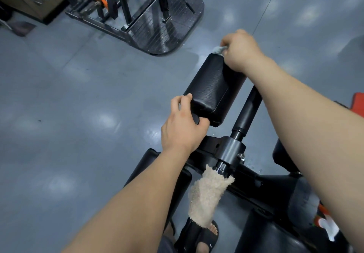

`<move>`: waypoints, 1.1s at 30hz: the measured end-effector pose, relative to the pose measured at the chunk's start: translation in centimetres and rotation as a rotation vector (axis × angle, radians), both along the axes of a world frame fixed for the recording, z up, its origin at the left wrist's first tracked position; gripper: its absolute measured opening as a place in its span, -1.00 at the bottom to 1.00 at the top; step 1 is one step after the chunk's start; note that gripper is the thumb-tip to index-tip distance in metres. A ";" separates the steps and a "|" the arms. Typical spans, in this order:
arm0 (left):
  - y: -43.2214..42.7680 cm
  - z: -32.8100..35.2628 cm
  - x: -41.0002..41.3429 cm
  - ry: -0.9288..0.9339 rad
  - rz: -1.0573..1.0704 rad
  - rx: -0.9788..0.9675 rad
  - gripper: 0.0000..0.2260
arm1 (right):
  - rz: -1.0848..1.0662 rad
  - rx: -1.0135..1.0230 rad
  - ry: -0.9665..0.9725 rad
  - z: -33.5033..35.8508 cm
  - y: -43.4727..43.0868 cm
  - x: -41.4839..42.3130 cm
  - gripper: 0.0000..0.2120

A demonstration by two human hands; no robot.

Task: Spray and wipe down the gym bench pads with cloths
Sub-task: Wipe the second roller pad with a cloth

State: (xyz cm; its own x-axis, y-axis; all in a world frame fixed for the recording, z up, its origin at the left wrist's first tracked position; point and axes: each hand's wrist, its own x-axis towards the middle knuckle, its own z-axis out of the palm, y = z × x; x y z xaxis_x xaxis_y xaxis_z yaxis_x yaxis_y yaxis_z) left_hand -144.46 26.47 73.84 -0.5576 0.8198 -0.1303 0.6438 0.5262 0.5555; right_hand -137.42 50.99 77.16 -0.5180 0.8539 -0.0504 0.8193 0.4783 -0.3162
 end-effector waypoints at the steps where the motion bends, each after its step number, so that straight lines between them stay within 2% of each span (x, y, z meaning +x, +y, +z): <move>1: 0.0 0.0 0.0 0.000 0.002 0.001 -0.44 | 0.033 0.002 0.007 0.0 -0.7 0.2 -0.75; 8: 0.1 0.1 0.2 -0.001 0.010 -0.011 -0.41 | 0.259 -0.035 0.042 0.1 -7.4 1.5 -0.89; 16: 0.4 0.0 0.0 -0.036 0.042 -0.069 -0.30 | 0.444 -0.184 0.012 1.2 -12.5 3.0 -0.83; 20: 0.8 0.1 -0.1 -0.030 0.056 -0.153 -0.19 | 0.414 -0.131 0.055 0.8 -11.1 1.9 -0.82; 24: 0.8 0.0 -0.1 -0.031 0.058 -0.157 -0.18 | 0.270 -0.075 0.023 0.3 -6.0 1.1 -0.78; 28: 0.6 0.2 0.0 -0.042 0.058 -0.110 -0.22 | 0.108 -0.033 0.014 -0.1 -1.4 0.8 -0.77; 33: 0.2 0.5 0.3 -0.050 0.046 -0.006 -0.34 | 0.132 0.001 0.021 -1.0 -0.8 -2.9 -0.81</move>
State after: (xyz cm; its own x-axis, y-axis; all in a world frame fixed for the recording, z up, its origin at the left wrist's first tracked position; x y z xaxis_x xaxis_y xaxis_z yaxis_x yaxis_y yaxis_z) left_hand -144.13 26.70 74.33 -0.5872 0.7927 -0.1635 0.5905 0.5577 0.5834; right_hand -140.36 50.15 76.18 -0.6270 0.7781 -0.0381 0.7424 0.5819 -0.3321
